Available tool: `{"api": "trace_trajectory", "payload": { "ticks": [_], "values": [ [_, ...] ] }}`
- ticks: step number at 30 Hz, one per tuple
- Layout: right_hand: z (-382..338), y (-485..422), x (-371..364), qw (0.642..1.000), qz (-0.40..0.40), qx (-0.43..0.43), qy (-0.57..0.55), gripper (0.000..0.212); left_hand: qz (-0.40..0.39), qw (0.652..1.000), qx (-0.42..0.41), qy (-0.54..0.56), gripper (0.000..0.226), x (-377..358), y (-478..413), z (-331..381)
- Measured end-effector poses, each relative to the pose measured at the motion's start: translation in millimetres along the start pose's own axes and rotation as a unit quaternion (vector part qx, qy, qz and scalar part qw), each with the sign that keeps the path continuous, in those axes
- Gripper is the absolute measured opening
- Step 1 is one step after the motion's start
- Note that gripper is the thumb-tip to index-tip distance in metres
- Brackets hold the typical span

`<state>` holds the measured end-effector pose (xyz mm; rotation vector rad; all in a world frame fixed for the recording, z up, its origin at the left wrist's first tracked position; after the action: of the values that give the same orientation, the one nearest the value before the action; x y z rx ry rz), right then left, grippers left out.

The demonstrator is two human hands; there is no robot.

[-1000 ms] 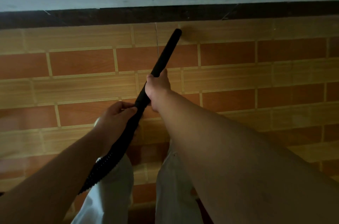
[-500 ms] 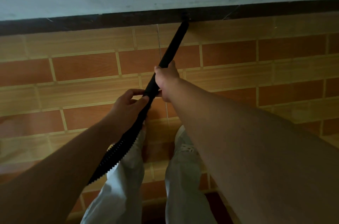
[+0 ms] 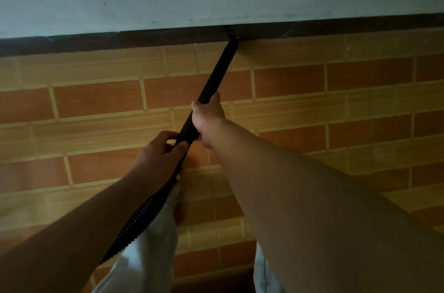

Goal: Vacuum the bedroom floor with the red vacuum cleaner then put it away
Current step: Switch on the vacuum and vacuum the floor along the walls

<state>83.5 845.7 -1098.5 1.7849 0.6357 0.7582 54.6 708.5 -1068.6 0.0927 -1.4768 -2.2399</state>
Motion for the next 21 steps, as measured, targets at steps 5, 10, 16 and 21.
{"api": "trace_trajectory", "payload": {
  "ticks": [5,10,16,21],
  "values": [
    [9.7,6.9,17.2,1.000,-0.007,-0.016,0.001,0.069,-0.002,0.999,0.000,-0.051,0.023,-14.2,4.8,5.7],
    [20.3,0.1,44.3,1.000,-0.009,-0.029,-0.008,0.068,0.017,0.997,-0.002,-0.078,0.023,-37.7,13.2,9.5],
    [11.4,-15.9,89.3,0.999,-0.003,-0.029,0.024,0.079,0.024,0.994,-0.007,-0.103,0.023,-72.7,1.8,36.4],
    [20.7,-28.0,122.9,0.998,-0.021,-0.038,0.037,0.083,0.021,0.995,0.008,-0.092,0.026,-112.1,4.4,43.9]
  ]
}}
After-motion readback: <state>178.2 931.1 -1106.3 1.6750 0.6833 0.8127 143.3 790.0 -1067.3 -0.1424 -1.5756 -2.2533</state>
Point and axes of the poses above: each hand's wrist, its own y-axis away from the middle knuckle, its own x-axis out of the back of the hand, z = x × y, the point moved 1 cm from there along -y, towards the middle knuckle
